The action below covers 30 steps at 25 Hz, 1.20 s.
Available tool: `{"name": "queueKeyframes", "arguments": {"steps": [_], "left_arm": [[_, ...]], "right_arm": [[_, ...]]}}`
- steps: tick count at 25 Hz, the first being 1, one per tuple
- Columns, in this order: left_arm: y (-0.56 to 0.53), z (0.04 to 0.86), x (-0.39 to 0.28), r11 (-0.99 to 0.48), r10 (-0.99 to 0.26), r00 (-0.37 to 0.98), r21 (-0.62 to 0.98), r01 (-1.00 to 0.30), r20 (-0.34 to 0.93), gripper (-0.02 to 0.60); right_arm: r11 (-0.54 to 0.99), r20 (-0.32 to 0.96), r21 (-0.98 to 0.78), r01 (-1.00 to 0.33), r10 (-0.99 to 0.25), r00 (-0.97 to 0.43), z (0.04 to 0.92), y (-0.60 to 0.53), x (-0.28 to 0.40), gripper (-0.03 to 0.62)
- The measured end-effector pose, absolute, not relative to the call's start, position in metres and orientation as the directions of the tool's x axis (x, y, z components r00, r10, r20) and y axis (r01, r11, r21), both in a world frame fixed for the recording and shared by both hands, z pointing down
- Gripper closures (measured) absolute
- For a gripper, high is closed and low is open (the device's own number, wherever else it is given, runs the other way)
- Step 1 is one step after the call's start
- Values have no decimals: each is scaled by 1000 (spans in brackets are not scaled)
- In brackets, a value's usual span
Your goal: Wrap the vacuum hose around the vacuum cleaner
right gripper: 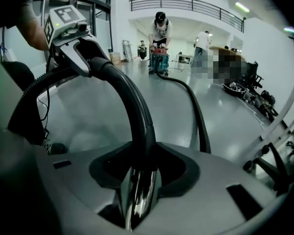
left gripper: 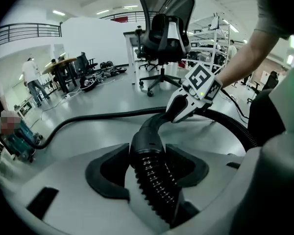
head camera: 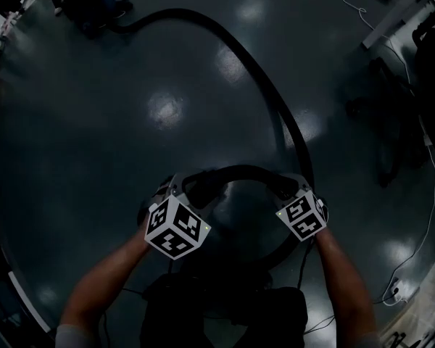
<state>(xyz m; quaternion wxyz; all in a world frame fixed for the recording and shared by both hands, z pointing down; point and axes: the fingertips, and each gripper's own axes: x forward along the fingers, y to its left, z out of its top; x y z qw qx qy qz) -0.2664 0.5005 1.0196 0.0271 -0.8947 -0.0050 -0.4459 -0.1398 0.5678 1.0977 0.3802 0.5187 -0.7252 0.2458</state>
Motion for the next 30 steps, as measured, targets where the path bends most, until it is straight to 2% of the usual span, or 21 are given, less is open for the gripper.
{"name": "queueKeyframes", "arguments": {"steps": [8, 12, 14, 19, 21, 22, 23, 24, 26, 27, 30], "left_arm": [[533, 853, -232, -1000, 13, 658, 13, 5, 753, 356], [534, 799, -228, -990, 6, 660, 100, -104, 752, 374], [540, 788, -235, -983, 1, 647, 118, -138, 763, 379], [548, 774, -236, -972, -18, 618, 131, -195, 786, 382], [550, 771, -232, -969, -25, 613, 130, -208, 789, 383], [551, 770, -229, -969, -29, 614, 128, -211, 789, 384], [552, 769, -225, -969, -33, 616, 126, -213, 787, 385], [552, 768, -222, -969, -37, 619, 124, -214, 785, 385], [552, 766, -216, -969, -43, 625, 121, -218, 780, 387], [552, 765, -211, -969, -46, 628, 119, -218, 777, 387], [554, 762, -196, -968, -58, 634, 112, -224, 771, 388]], "right_arm": [[239, 806, -11, -971, -572, -150, 982, 592, -130, 450], [145, 767, -73, -987, -624, -149, 918, 590, -132, 450], [150, 753, -93, -984, -636, -168, 895, 593, -145, 450], [277, 674, -195, -941, -659, -334, 826, 610, -202, 450], [332, 580, -387, -860, -637, -507, 789, 624, -229, 450], [362, 503, -519, -775, -604, -619, 771, 633, -247, 446], [383, 423, -630, -675, -560, -713, 757, 643, -266, 319], [394, 356, -709, -584, -515, -780, 748, 651, -282, 241], [391, 258, -801, -453, -456, -852, 742, 658, -302, 207], [391, 240, -814, -428, -444, -863, 744, 657, -306, 195], [457, 320, -748, -481, -386, -865, 759, 657, -313, 197]]}}
